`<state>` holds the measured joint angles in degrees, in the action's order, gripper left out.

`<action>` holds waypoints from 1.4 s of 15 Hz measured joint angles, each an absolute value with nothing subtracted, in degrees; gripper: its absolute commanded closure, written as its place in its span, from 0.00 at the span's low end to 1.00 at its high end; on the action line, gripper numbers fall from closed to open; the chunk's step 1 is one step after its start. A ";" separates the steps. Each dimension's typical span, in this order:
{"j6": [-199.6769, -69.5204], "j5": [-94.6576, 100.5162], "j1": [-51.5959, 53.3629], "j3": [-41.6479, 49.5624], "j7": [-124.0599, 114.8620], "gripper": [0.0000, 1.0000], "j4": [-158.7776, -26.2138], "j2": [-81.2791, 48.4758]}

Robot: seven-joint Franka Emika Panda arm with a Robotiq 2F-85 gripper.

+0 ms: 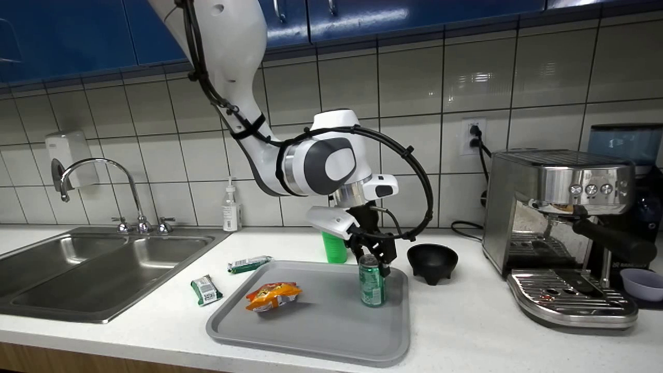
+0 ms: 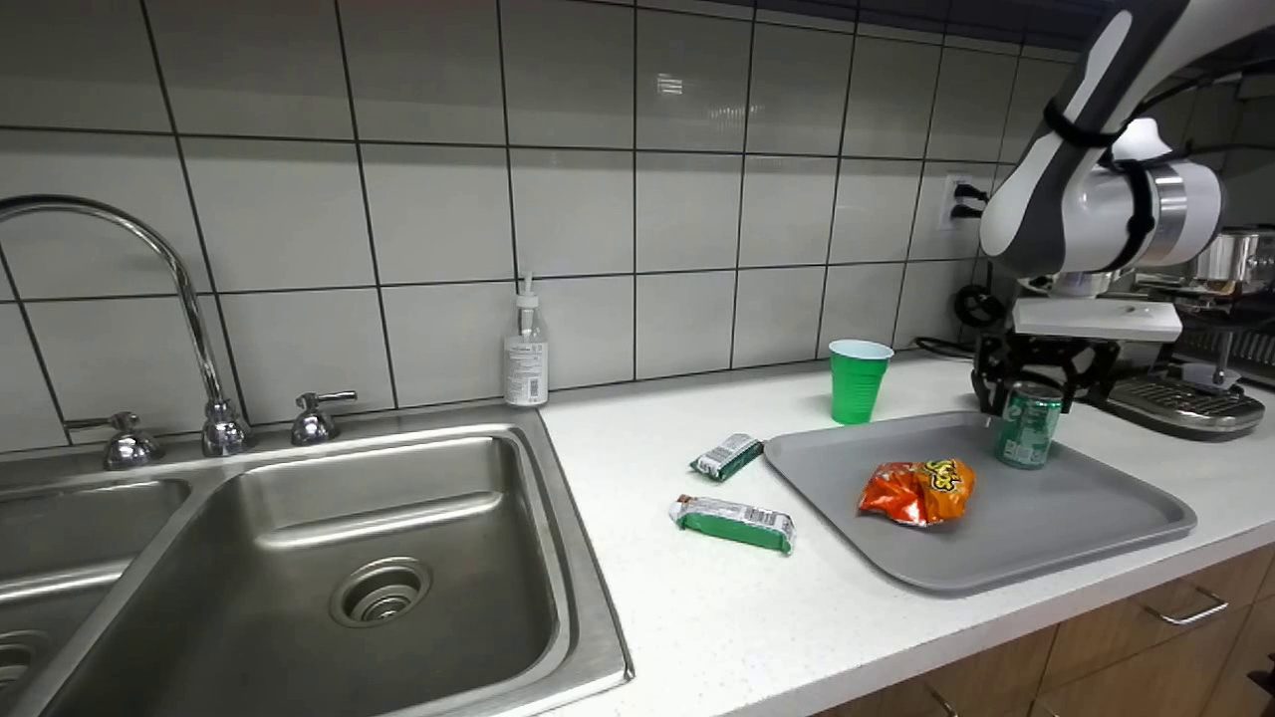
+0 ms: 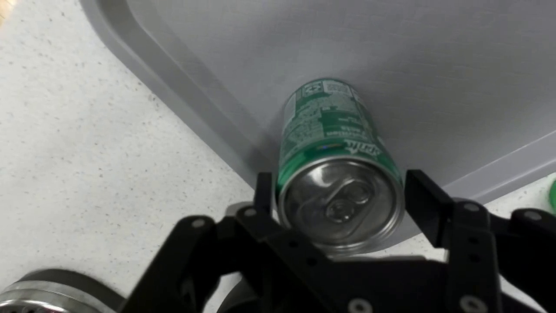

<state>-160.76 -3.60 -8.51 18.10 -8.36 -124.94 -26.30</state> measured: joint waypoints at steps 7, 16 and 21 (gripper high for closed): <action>-160.91 -2.03 -7.88 18.10 -8.37 0.00 -127.53 -22.94; -162.34 0.47 -4.40 17.78 -8.48 0.00 -135.06 -15.98; -162.92 1.21 -2.70 16.40 -8.83 0.00 -138.98 -12.97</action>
<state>-162.92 1.21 -2.70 16.40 -8.83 -138.98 -12.97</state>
